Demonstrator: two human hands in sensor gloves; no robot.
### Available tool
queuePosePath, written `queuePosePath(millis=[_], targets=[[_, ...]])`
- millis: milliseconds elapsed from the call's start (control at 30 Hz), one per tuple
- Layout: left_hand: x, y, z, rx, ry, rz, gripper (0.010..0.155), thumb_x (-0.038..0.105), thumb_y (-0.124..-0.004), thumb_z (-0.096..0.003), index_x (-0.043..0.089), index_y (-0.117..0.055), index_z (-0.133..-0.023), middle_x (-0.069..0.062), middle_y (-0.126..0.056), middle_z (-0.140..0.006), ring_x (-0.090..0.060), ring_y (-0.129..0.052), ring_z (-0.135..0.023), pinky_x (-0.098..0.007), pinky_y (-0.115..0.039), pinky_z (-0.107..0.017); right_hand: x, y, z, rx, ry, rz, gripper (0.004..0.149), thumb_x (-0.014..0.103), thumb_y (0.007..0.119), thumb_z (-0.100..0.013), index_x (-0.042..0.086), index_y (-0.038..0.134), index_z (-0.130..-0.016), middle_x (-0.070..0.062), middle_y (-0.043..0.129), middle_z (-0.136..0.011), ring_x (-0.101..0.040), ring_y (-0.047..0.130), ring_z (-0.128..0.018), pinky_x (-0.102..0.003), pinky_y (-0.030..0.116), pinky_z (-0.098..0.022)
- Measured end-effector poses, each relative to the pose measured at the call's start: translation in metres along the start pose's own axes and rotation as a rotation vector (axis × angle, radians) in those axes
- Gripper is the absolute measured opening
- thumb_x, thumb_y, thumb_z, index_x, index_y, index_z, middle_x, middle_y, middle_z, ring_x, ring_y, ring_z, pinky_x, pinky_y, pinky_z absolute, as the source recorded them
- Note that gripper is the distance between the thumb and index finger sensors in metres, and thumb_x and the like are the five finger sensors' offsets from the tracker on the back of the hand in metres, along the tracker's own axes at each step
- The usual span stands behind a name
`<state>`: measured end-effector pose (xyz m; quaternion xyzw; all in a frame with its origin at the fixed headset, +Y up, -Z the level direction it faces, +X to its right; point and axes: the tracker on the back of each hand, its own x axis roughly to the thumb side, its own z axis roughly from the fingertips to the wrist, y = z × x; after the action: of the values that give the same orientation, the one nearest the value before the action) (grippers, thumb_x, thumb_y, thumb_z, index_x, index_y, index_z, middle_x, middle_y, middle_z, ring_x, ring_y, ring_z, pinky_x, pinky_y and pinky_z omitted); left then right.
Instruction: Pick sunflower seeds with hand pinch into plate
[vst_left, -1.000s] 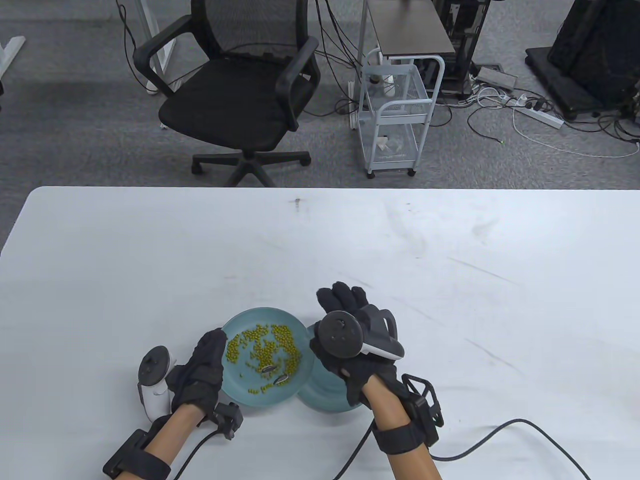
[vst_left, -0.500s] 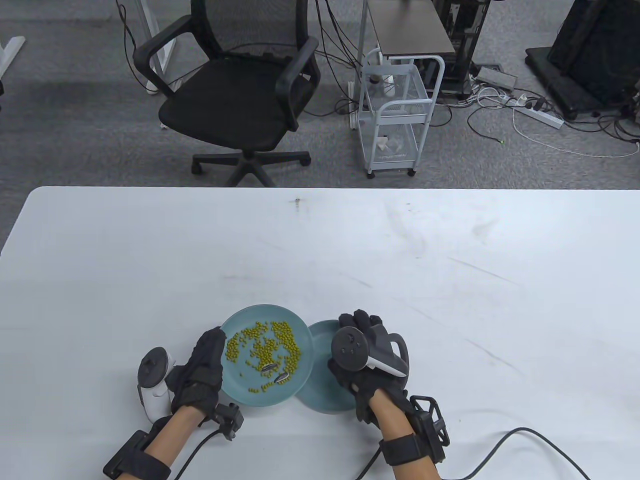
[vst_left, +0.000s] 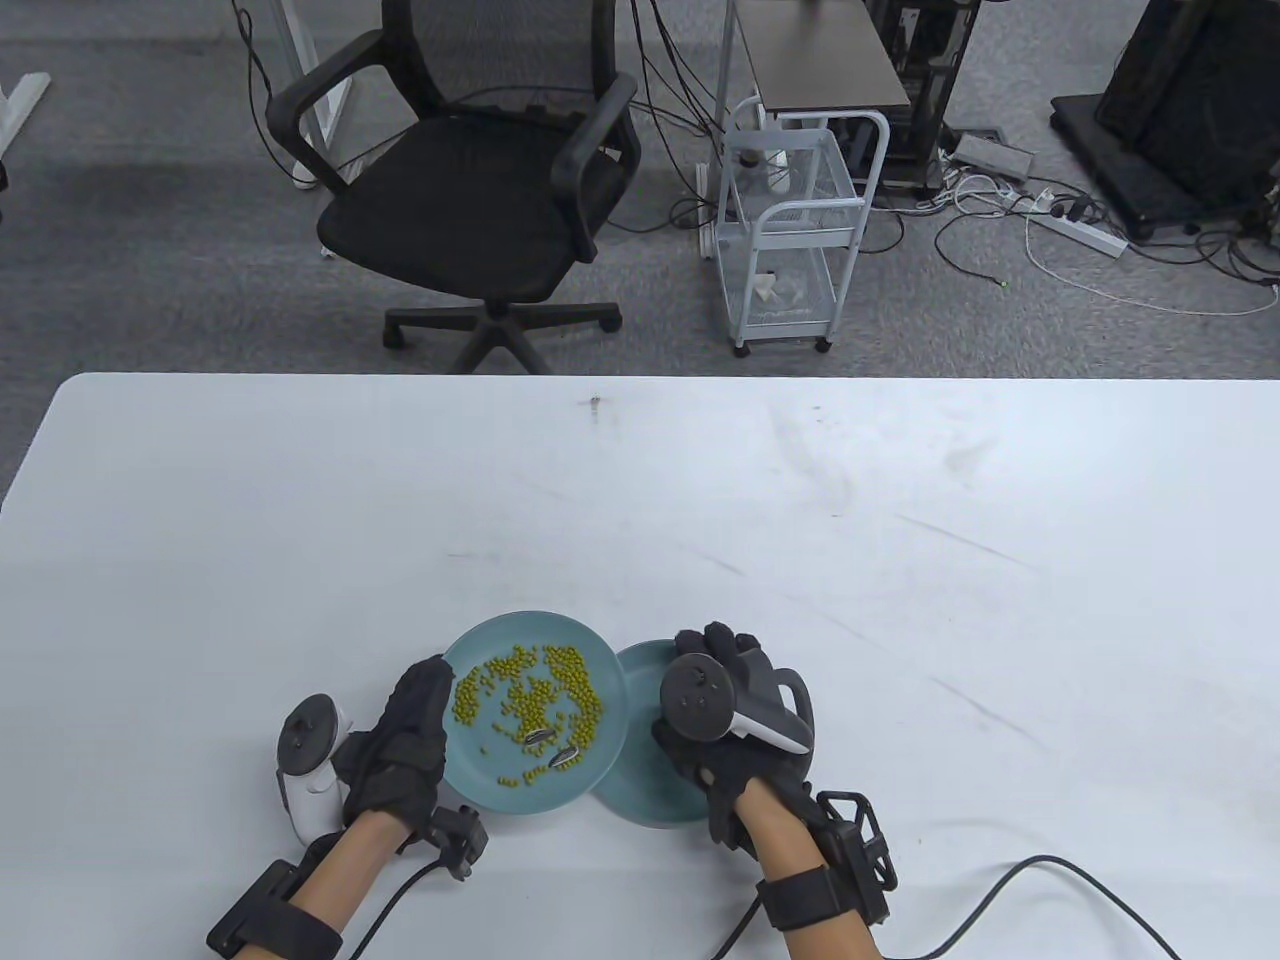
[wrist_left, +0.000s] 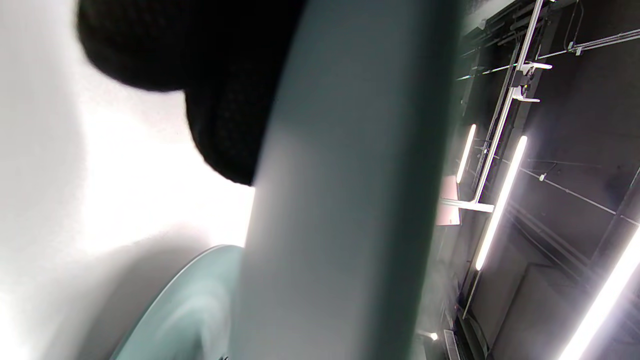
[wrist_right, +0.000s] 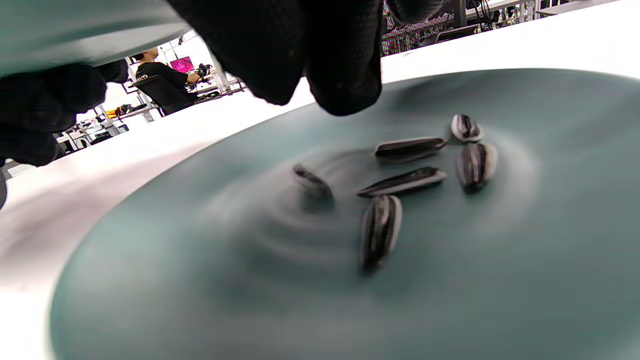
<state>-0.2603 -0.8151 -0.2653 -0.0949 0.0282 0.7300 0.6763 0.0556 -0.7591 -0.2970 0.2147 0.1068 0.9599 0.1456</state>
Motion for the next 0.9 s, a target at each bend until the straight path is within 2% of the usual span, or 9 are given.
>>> queuePosePath(millis=[900], targets=[[-0.0003, 0.0000, -0.0007, -0.004, 0.002, -0.009, 0.049, 0.046, -0.054, -0.0660, 0.013, -0.049, -0.102, -0.017, -0.085, -0.075, -0.027, -0.103, -0.037, -0.041, -0.085, -0.029, 0.0027, 0.0004, 0.0009, -0.011, -0.008, -0.012, 0.036, 0.024, 0.087, -0.052, -0.005, 0.090, -0.072, -0.037, 0.040, -0.108, -0.065, 0.025, -0.095, -0.077, 0.020, -0.062]])
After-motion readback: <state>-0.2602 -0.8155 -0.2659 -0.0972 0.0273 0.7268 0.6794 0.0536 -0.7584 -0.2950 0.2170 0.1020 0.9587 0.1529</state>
